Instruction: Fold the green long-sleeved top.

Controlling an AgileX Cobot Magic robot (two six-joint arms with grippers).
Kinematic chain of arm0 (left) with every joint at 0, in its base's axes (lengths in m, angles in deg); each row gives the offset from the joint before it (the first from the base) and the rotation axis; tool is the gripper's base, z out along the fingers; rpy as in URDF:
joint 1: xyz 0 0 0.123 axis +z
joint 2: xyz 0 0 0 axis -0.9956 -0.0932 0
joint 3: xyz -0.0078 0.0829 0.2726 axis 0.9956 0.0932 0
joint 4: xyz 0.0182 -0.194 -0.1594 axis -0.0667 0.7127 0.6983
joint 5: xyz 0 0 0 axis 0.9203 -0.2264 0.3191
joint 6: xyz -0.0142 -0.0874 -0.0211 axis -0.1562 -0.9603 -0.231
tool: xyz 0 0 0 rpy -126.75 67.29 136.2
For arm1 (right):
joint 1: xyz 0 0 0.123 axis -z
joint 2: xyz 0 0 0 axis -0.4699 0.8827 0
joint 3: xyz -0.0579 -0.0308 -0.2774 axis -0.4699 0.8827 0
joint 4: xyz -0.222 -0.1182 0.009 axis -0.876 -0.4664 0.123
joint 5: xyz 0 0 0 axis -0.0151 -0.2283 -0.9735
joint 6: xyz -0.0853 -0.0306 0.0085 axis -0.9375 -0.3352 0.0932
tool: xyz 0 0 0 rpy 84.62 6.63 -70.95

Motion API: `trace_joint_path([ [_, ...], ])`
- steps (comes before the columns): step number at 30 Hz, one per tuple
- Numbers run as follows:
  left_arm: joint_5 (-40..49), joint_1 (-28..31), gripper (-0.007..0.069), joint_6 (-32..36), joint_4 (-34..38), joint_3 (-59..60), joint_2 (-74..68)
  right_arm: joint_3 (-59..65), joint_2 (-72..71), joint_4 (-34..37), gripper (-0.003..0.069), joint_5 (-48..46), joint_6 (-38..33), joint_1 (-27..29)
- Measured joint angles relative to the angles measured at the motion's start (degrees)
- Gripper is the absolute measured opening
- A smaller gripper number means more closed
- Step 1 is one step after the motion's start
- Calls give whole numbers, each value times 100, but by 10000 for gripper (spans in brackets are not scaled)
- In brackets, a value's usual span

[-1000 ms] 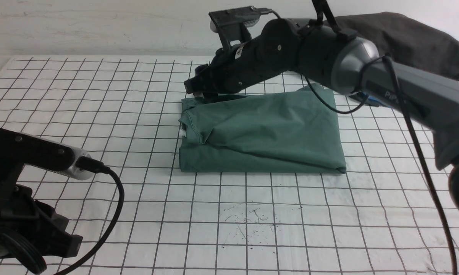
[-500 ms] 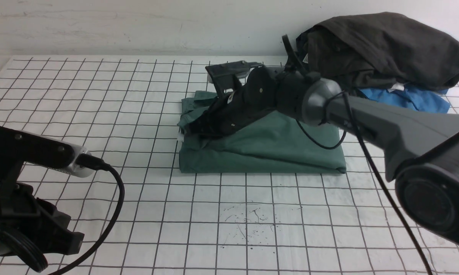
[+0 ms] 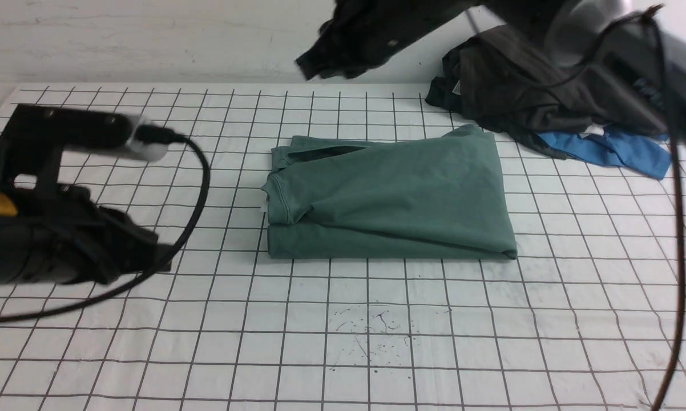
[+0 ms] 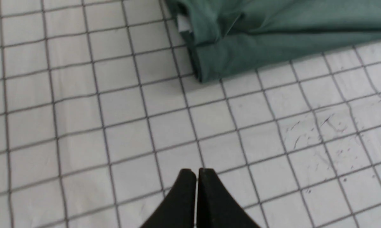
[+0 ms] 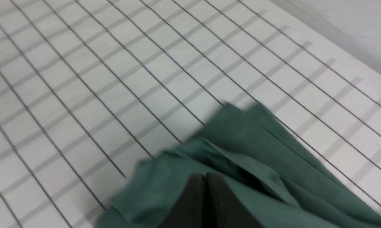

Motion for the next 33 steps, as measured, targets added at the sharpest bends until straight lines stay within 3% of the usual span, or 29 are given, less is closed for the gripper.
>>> trace_joint_path([
  [4, -6, 0, -7, 690, 661, -840, -976, 279, 12, -69, -11, -639, 76, 568],
  [6, -1, 0, -7, 1219, 1243, -1459, -1805, 939, 66, 408, -11, -723, 23, 980],
  [11, 175, 0, -7, 2396, 2298, -2415, -3390, 2190, 117, 1081, -11, -672, -511, 1160],
  [15, 193, 0, -7, 3274, 2750, -2997, -4412, 2961, 129, 954, -11, -56, -745, 1154],
  [18, 116, 0, -7, 3582, 2791, -3376, -5072, 3251, 129, 370, -11, 585, -746, 1154],
  [22, -157, 0, -7, 3652, 2511, -3703, -5482, 3346, 129, -315, -11, 1293, -503, 1203],
  [27, -586, 17, -7, 3554, 1444, -3979, -5568, 3352, 129, -969, -11, 1846, 84, 1515],
  [33, -209, 28, -7, 2728, 1226, -4689, -5501, 2970, 122, -820, -11, 1723, 311, 1748],
])
